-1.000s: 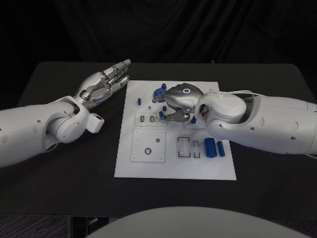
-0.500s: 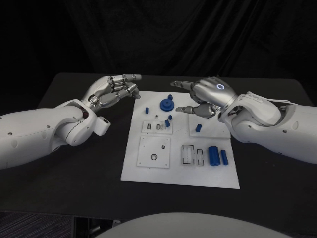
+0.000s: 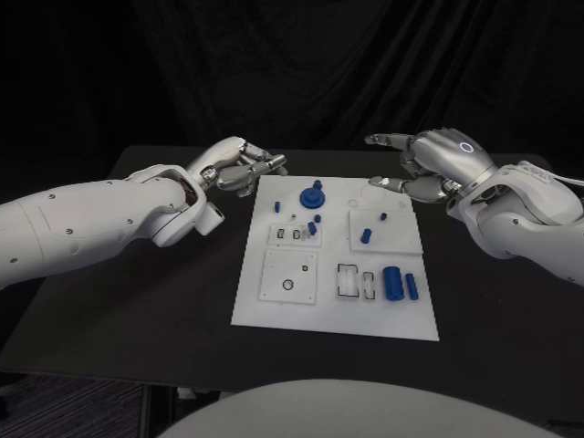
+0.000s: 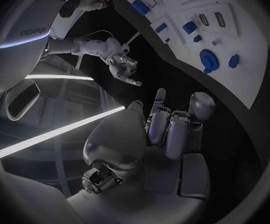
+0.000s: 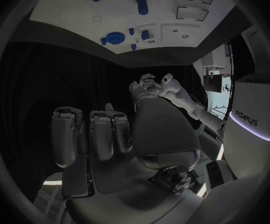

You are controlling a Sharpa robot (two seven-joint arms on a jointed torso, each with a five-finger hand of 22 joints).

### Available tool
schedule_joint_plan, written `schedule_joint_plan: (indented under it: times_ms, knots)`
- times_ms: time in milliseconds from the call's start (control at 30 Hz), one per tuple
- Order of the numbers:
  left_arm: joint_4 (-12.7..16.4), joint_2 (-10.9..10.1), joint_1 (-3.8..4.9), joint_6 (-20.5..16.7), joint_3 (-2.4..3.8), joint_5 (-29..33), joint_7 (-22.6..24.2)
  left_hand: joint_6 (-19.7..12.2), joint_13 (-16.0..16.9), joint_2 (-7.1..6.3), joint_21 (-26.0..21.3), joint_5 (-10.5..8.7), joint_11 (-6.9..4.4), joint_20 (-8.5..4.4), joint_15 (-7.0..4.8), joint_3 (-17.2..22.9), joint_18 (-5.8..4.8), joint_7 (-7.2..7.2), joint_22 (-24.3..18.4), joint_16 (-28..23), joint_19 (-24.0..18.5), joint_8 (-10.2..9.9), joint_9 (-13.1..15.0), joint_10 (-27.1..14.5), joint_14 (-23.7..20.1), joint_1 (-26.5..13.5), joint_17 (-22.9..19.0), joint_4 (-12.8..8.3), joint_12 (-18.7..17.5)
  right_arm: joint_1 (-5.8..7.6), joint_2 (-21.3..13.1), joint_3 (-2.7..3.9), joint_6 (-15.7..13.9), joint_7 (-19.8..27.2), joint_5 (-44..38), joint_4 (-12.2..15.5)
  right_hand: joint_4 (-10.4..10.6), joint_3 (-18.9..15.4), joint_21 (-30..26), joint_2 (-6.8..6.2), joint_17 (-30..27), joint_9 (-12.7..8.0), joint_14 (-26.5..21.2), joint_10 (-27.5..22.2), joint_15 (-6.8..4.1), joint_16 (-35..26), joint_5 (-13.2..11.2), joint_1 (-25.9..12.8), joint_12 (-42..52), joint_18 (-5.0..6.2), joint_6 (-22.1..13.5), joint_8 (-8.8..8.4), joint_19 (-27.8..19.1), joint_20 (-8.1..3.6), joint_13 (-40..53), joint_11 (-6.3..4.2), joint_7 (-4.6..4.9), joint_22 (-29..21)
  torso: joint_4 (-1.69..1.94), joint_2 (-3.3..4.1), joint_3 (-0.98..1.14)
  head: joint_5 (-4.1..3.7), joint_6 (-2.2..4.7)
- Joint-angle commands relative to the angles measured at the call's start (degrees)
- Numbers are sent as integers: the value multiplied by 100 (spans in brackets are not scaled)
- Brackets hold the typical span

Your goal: Assemble the parts on the task board

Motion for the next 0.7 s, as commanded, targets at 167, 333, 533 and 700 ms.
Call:
schedule_joint_plan:
  times_ms: [167, 333, 533, 700]
  knots:
    - [315, 255, 268, 681, 5, -2107, -2738, 247, 1502, -26, 535, -375, -646, -210, -352, -16, -204, -185, 929, 19, 892, 335, 354, 1010, 800, -69, 1532, -25, 635, -1, -154, 2, 120, -22, 101, 1, 32, 41, 84, 123, 1425, 134, 582, 618, 54, 51, 188, 64, 30, 62, 679, 166, 390, 41, 1507, 58, 32, 1370, -64, -140, 67, 44, -16]
    - [364, 479, 496, 1463, 6, -2343, -3831, 249, 1502, 30, 554, -912, -769, -340, -478, -210, -233, -305, 1053, 19, 1081, 869, 1052, 1010, 800, -751, 1532, -16, 635, -1, -242, 1, -44, 45, 102, 46, 54, 34, 178, 143, 1482, 182, 597, 618, 45, 88, 308, 97, 30, 37, 1075, 263, 439, 37, 1507, 41, 9, 1402, -67, -136, 67, 39, -16]
    - [169, 883, 633, 2081, 6, -2226, -4445, -228, 1502, -142, 675, -750, -994, -587, -729, -440, -345, -527, 1489, 19, 1585, 2152, 2901, 1010, 800, -1042, 1532, -19, 635, -1, -324, 1, 13, 92, 162, 72, 79, 58, 211, 192, 1482, 171, 597, 618, 36, 88, 472, 124, 30, 29, 1195, 269, 456, 28, 1507, 33, 2, 1414, -63, -123, 71, -6, -16]
    - [-19, 1202, 664, 2418, 6, -1724, -4809, -506, 1502, -244, 877, -560, -1104, -703, -828, -446, -465, -609, 1986, 19, 1955, 2590, 3905, 1010, 800, -881, 1532, -28, 635, -2, -330, 1, 117, 150, 242, 74, 71, 126, 210, 243, 1468, 159, 593, 618, 38, 79, 711, 200, 30, 29, 1351, 284, 454, 28, 1507, 35, 8, 1413, -69, -117, 61, -58, -16]
